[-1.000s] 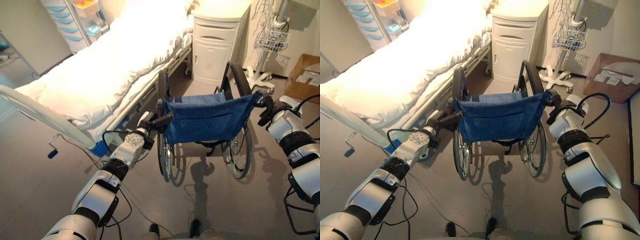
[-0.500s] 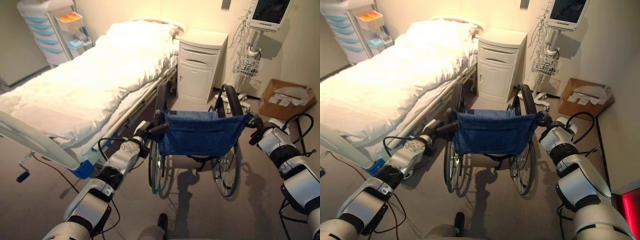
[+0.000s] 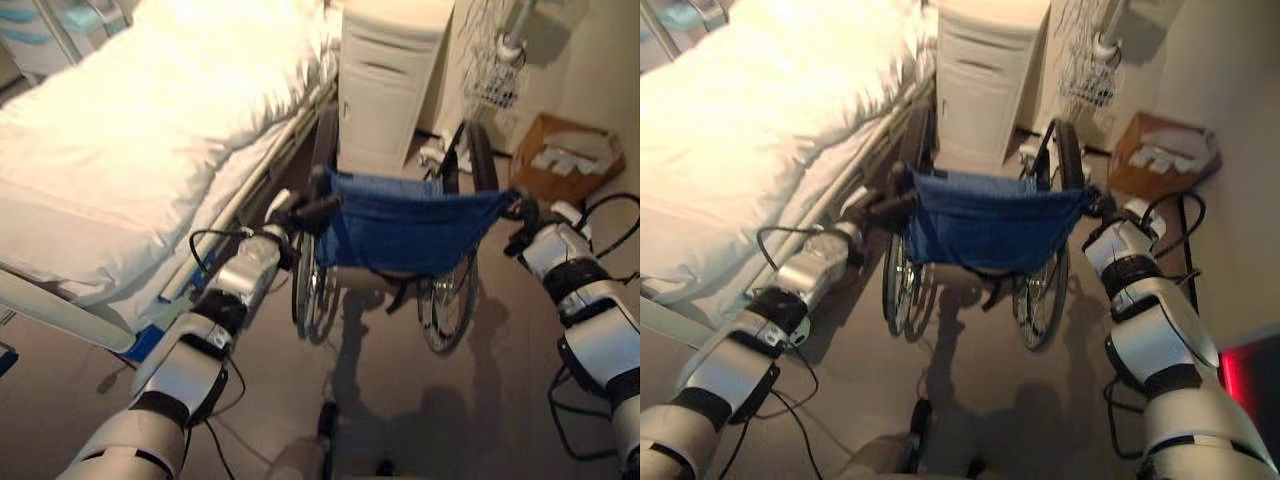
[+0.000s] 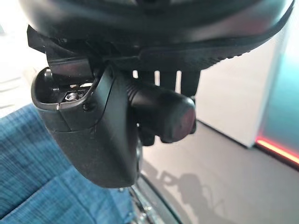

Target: Push the wheelchair next to the bed

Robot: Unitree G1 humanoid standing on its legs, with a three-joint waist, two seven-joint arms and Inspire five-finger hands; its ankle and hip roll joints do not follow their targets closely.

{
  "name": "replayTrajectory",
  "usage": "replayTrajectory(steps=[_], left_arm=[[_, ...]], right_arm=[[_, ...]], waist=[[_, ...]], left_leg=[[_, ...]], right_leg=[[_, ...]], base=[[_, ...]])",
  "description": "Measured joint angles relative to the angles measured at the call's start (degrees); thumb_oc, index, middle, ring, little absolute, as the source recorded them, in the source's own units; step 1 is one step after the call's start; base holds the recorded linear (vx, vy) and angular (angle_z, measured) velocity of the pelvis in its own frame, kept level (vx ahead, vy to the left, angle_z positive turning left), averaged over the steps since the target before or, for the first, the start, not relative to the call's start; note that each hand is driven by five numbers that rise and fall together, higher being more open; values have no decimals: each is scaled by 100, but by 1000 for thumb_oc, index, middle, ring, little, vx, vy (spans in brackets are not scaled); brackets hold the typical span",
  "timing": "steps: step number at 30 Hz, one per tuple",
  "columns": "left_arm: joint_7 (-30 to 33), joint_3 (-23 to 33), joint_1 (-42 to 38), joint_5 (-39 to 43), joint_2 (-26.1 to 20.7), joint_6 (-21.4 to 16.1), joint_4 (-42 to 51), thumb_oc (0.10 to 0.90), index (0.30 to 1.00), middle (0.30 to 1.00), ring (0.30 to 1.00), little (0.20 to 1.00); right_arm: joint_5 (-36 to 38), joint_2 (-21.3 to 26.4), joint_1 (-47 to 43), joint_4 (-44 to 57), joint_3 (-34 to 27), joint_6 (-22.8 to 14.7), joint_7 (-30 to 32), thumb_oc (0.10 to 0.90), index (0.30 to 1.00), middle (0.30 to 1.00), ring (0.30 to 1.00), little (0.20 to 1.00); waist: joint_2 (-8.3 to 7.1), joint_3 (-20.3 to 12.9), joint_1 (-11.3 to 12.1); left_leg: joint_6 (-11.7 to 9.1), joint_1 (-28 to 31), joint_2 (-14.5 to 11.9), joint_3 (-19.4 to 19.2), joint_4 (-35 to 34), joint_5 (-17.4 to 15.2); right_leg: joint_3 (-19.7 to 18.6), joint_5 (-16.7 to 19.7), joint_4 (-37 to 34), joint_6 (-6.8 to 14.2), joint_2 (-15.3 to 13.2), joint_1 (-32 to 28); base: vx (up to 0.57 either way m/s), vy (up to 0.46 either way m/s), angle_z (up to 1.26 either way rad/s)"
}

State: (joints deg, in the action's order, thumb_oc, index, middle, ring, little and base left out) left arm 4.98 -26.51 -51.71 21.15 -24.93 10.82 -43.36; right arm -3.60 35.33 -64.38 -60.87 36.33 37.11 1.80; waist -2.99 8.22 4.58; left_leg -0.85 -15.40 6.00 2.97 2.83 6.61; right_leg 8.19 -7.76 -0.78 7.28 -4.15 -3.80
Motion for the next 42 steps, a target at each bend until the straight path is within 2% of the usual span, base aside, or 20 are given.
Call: replayTrajectory(steps=[7,13,14,15,17,19,22,23,24,26,27,28,29,30,31,34,38,39,40,42], left_arm=[[335,26,-269,43,74,-289,-203,400,300,300,300,300],[417,-17,200,30,202,-286,162,400,300,300,300,300],[516,21,329,27,171,-287,371,400,300,300,300,300],[577,135,388,28,45,-291,535,400,300,300,300,300],[577,235,383,30,-19,-275,584,400,300,300,300,300],[511,424,362,-8,-88,-300,505,400,300,300,300,300],[457,518,313,-58,-91,-399,357,400,300,300,300,300],[455,555,252,-55,-67,-380,340,400,300,300,300,300],[449,579,174,-59,67,-367,76,400,300,300,300,300],[402,542,340,-57,160,-365,-4,400,300,300,300,300],[374,562,469,-57,144,-344,61,400,300,300,300,300],[359,551,596,-73,81,-342,154,400,300,300,300,300],[405,608,912,-35,-21,-406,504,400,300,300,300,300],[463,642,922,17,-81,-384,538,400,300,300,300,300],[472,654,912,25,-211,-327,508,400,300,300,300,300],[510,457,1006,31,-252,-306,-98,400,300,300,300,300],[429,459,813,73,-487,-227,-204,436,354,354,354,354],[424,457,737,72,-394,-206,-207,800,900,900,900,900],[420,456,674,70,-282,-213,-208,800,900,900,900,900],[378,365,587,75,-199,-224,-133,800,900,900,900,900]], right_arm=[[41,4,-349,-215,0,-240,288,400,300,300,300,300],[247,257,255,217,1,-337,341,400,300,300,300,300],[319,457,359,711,-13,-331,322,400,300,300,300,300],[421,685,325,1166,-41,-330,322,400,300,300,300,300],[421,762,306,1521,-238,-325,322,400,300,300,300,300],[419,665,291,1640,-431,-251,321,400,300,300,300,300],[406,379,280,1376,-468,-106,308,400,300,300,300,300],[396,344,250,1311,-504,-125,305,400,300,300,300,300],[388,304,205,1040,-449,-255,298,400,300,300,300,300],[399,291,212,912,-227,-250,298,400,300,300,300,300],[354,298,218,889,-156,-212,299,400,300,300,300,300],[352,313,267,951,-146,-162,299,400,300,300,300,300],[339,267,336,1126,-177,-195,318,400,300,300,300,300],[361,262,294,1222,-181,-197,311,400,300,300,300,300],[363,228,279,1391,-187,-253,307,400,300,300,300,300],[411,-82,474,1363,-175,-476,318,400,300,300,300,300],[418,-435,340,955,-232,-551,349,400,300,300,300,300],[419,-429,350,818,-236,-554,354,613,620,620,620,620],[410,-404,397,712,-247,-559,391,800,900,900,900,900],[408,-343,416,494,-277,-550,443,800,900,900,900,900]], waist=[[105,113,5],[282,252,-133],[415,385,-259],[615,636,-379],[681,809,-522],[531,953,-718],[-71,909,-810],[-125,923,-882],[-53,926,-936],[-36,938,-888],[61,939,-730],[5,925,-771],[69,885,-615],[69,880,-444],[152,880,-176],[502,653,38],[194,488,-66],[283,460,-166],[457,368,-311],[391,333,-499]], left_leg=[[338,32,-99,124,-45,-170],[573,937,-332,910,-334,-192],[547,1018,-372,1019,-239,-330],[567,1057,-390,1178,-64,-460],[689,1091,-305,1348,90,-610],[692,1137,-220,1603,173,-795],[630,1359,-389,1599,65,-1038],[514,1254,-440,1482,574,-1163],[-105,760,-619,1028,2452,-1390],[-677,445,-627,770,3326,-609],[-807,267,-960,480,3013,-727],[-829,212,-1042,342,2491,-744],[-720,177,-1105,111,1227,-656],[-662,62,-1007,3,948,-607],[-552,-82,-867,-134,852,-524],[-506,39,-373,-309,1262,-398],[14,601,134,-506,1003,-730],[64,971,-133,-372,578,-764],[482,1099,-487,-141,143,-596],[459,1245,-515,12,-216,-310]], right_leg=[[1,-69,318,-10,171,50],[-263,-403,3332,-309,377,1028],[-467,-530,3248,-520,605,1352],[-529,-464,2891,-462,717,1729],[-535,-259,2080,-171,619,2145],[-571,141,805,263,276,2366],[-368,379,1439,248,-260,2128],[-143,474,1382,213,-272,2062],[237,614,1192,4,-227,1760],[543,593,476,75,-137,1156],[411,561,1432,-269,-93,1151],[11,115,1476,-745,-17,919],[-57,438,943,-753,200,770],[-38,585,739,-759,199,771],[210,883,367,-1064,220,659],[1009,888,84,-1137,346,427],[1456,838,332,-1034,177,623],[1238,774,710,-938,278,760],[663,694,1122,-816,462,984],[66,704,1048,-367,95,1115]], base=[[194,149,10],[418,41,29],[510,-88,24],[570,-144,33],[415,-120,43],[313,-132,86],[306,-3,95],[372,24,128],[209,-36,98],[242,104,59],[168,185,34],[102,252,-25],[40,155,-67],[61,210,-174],[82,164,-162],[113,174,-108],[125,91,12],[108,20,83],[128,15,120],[74,-5,77]])
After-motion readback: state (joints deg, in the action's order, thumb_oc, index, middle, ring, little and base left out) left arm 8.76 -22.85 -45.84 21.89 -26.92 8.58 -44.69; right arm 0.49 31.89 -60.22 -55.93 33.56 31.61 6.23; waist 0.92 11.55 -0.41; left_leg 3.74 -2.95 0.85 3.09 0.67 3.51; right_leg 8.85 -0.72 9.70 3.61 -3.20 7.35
